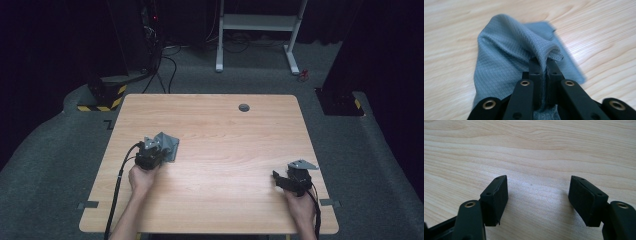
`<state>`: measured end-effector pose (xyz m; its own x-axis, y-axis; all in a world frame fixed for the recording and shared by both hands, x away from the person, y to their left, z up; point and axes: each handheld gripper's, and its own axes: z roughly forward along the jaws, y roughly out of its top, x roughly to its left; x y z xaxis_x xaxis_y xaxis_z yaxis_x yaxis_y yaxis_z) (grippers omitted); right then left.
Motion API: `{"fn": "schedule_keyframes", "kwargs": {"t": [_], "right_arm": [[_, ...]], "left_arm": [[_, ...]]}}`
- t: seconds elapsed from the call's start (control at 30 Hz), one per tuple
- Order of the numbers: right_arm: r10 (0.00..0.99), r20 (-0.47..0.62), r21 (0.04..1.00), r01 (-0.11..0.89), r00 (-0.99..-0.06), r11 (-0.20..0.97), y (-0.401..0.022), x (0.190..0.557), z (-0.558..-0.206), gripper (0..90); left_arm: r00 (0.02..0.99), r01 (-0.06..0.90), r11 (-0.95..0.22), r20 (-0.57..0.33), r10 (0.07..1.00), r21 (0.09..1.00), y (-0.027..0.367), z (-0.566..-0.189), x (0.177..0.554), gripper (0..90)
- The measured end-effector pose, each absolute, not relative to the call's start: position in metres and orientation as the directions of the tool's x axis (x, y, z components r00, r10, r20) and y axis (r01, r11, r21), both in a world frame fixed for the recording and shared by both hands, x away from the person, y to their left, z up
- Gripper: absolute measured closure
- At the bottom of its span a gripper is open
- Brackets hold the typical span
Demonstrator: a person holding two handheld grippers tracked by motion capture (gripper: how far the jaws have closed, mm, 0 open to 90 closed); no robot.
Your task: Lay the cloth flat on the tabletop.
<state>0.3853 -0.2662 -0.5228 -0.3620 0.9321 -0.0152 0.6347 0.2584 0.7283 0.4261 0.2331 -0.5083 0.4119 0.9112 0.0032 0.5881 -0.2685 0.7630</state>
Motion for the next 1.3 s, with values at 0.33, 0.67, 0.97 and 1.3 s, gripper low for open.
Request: {"fn": "schedule_keyframes", "kwargs": {"t": [0.33,0.67,0.97,1.3], "right_arm": [[0.932,-0.013,0.727,0.636,-0.361,0.257,-0.266,0.385,-0.523,32.0],[0.931,-0.014,0.728,0.635,-0.365,0.26,-0.266,0.385,-0.523,31.9],[0.931,-0.014,0.728,0.635,-0.364,0.259,-0.266,0.385,-0.523,31.9],[0.931,-0.014,0.727,0.635,-0.365,0.26,-0.266,0.385,-0.523,31.9]], "left_arm": [[0.51,0.521,-0.334,0.027,0.86,0.786,0.204,-0.494,0.419,85.8],[0.434,0.616,-0.291,-0.007,0.901,0.732,0.219,-0.504,0.429,68.2],[0.413,0.641,-0.323,0.043,0.91,0.696,0.207,-0.516,0.435,52.9],[0.445,0.606,-0.356,0.067,0.893,0.711,0.203,-0.511,0.431,85.0]]}}
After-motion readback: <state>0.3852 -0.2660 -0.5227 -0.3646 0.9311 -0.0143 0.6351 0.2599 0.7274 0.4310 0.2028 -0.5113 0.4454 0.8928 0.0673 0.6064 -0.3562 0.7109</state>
